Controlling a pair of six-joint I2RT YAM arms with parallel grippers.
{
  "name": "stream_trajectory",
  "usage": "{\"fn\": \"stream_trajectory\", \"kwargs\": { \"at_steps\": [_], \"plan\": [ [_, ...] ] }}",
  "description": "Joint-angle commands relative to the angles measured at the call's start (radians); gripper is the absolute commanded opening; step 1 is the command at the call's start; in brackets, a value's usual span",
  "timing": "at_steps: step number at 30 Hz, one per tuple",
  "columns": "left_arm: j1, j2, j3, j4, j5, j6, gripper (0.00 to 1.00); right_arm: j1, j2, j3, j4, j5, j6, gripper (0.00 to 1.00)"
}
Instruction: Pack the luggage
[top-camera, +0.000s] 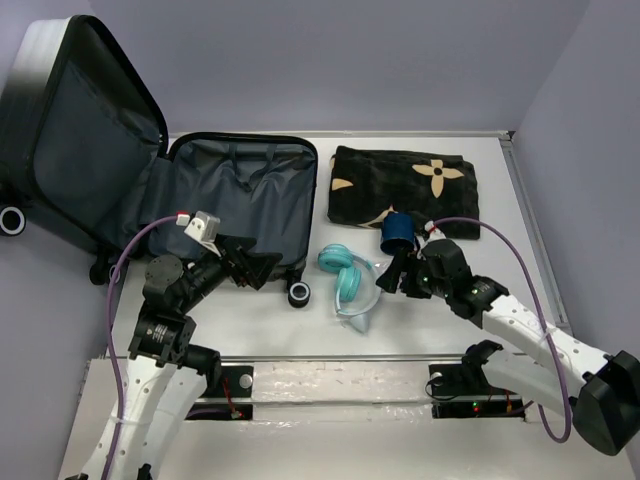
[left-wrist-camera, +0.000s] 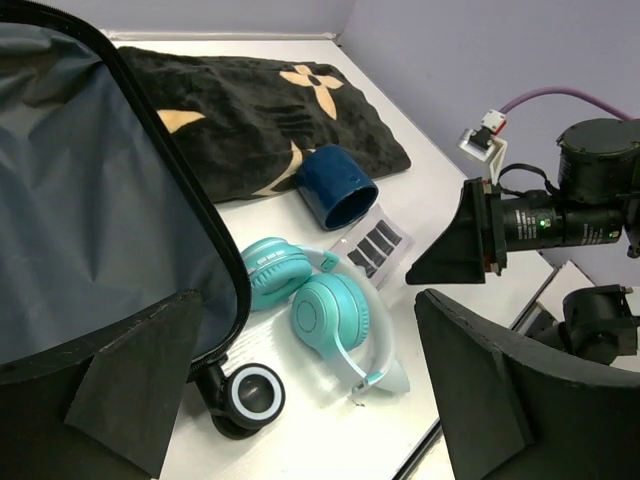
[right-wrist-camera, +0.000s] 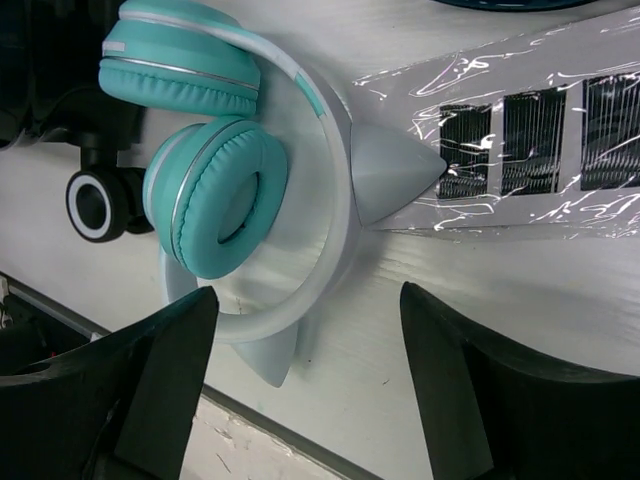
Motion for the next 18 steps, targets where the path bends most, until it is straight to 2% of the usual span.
{"fn": "stream_trajectory", "kwargs": {
  "at_steps": [1, 11, 18],
  "plan": [
    [0.007, -0.009, 0.022, 0.028, 0.039, 0.006, 0.99, 0.027, 0.030, -0.008, 0.069, 0.051, 0.033, 0.79],
    [0.007, -0.011, 0.017, 0.028, 0.047, -0.002, 0.99, 0.094, 0.204, 0.006, 0.164, 0.101, 0.069, 0.78],
    [0.007, -0.012, 0.014, 0.033, 0.051, -0.002, 0.99, 0.113, 0.344, 0.004, 0.236, 0.109, 0.092, 0.71]
  ]
}}
